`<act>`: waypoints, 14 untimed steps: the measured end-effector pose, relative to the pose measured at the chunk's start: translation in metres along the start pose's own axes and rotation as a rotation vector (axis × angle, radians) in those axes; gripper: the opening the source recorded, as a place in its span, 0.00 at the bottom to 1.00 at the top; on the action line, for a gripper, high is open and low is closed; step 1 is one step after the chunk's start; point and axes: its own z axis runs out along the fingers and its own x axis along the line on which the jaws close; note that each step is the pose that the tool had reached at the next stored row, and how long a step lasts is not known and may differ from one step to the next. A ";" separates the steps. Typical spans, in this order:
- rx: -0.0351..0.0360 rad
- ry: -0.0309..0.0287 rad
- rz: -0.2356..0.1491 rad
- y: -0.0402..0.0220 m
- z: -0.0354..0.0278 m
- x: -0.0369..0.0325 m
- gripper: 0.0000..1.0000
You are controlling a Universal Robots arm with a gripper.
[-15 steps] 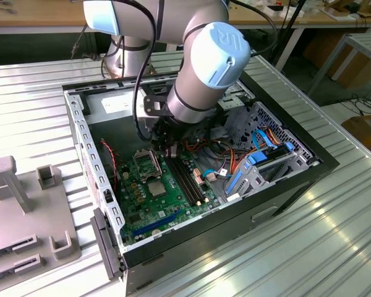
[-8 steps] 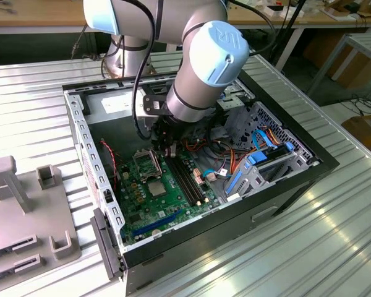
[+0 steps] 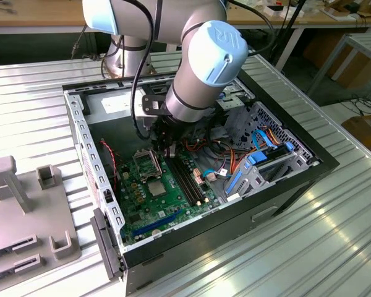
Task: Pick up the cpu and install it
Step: 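Close the cpu cover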
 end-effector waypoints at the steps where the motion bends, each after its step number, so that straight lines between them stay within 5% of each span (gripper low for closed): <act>1: 0.0003 0.0030 0.000 0.0001 -0.0004 0.0000 0.11; 9: 0.0004 0.0043 0.000 0.0012 -0.0090 -0.0021 0.11; 14: 0.0004 0.0042 0.000 0.0011 -0.0085 -0.0020 0.11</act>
